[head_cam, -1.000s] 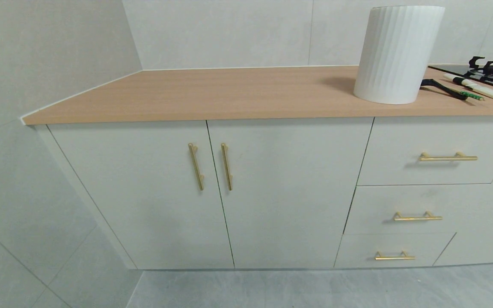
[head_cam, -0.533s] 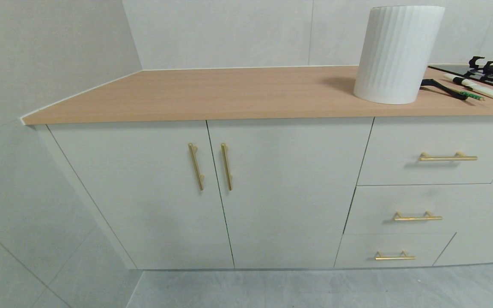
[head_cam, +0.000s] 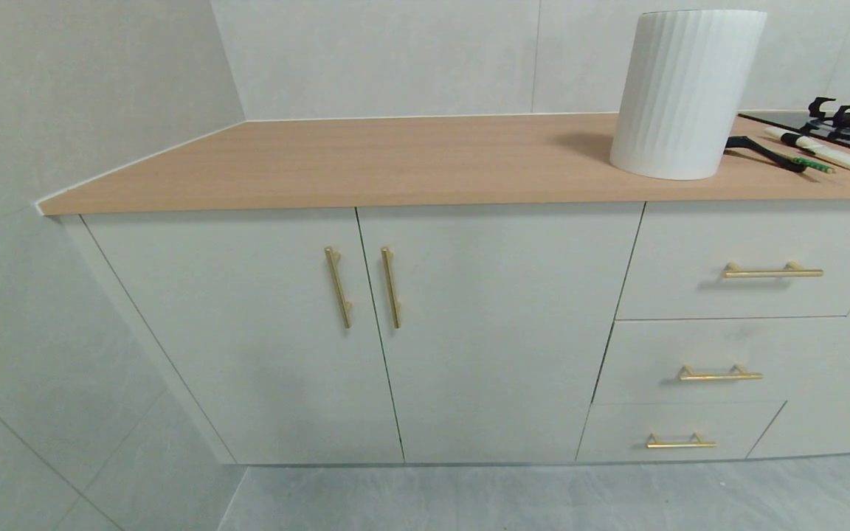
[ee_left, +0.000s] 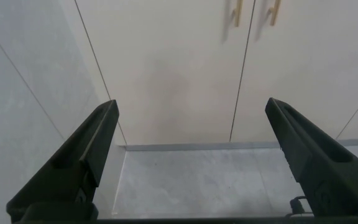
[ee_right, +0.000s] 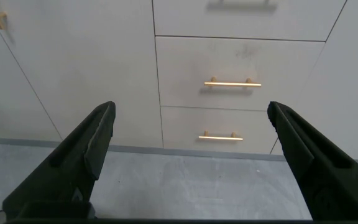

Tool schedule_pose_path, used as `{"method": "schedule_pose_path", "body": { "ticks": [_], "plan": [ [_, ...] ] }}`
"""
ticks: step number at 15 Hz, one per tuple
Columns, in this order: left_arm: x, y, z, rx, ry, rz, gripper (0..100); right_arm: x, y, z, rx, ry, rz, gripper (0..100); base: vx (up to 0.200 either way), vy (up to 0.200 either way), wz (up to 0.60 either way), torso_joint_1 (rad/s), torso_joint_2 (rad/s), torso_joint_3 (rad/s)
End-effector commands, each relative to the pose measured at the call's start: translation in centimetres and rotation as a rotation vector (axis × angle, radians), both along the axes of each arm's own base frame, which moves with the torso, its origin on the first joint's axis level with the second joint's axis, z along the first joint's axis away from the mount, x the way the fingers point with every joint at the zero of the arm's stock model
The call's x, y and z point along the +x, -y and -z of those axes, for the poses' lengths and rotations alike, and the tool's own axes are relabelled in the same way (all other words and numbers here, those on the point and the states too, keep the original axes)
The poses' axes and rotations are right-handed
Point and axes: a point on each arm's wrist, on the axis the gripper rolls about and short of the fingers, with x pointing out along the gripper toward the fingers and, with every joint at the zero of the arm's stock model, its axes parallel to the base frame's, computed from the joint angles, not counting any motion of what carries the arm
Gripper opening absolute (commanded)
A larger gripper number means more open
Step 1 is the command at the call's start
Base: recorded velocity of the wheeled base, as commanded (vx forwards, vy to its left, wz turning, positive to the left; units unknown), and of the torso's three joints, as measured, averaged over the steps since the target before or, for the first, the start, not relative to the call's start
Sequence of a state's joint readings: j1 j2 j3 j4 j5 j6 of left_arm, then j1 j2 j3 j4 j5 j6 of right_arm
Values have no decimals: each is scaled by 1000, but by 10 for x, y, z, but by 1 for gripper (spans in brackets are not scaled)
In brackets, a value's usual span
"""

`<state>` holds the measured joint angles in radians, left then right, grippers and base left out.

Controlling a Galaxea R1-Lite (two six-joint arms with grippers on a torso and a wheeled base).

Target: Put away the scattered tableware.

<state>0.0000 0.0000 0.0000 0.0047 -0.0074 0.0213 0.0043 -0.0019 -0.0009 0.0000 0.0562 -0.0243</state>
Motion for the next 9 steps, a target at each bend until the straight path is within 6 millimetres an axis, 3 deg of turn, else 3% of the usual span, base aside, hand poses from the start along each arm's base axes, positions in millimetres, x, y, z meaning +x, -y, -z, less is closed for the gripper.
{"method": "schedule_pose_path", "body": {
  "ticks": [1,2,9],
  "plan": [
    [0,0,0,-9,0,0,100,0,0,0,0,-1,-1,100,0,0,0,0,0,0],
    [0,0,0,-11,0,-1,100,0,0,0,1,-3,-1,100,0,0,0,0,0,0],
    [0,0,0,-11,0,0,100,0,0,0,1,-1,-2,100,0,-200,0,4,2,3]
  ]
}}
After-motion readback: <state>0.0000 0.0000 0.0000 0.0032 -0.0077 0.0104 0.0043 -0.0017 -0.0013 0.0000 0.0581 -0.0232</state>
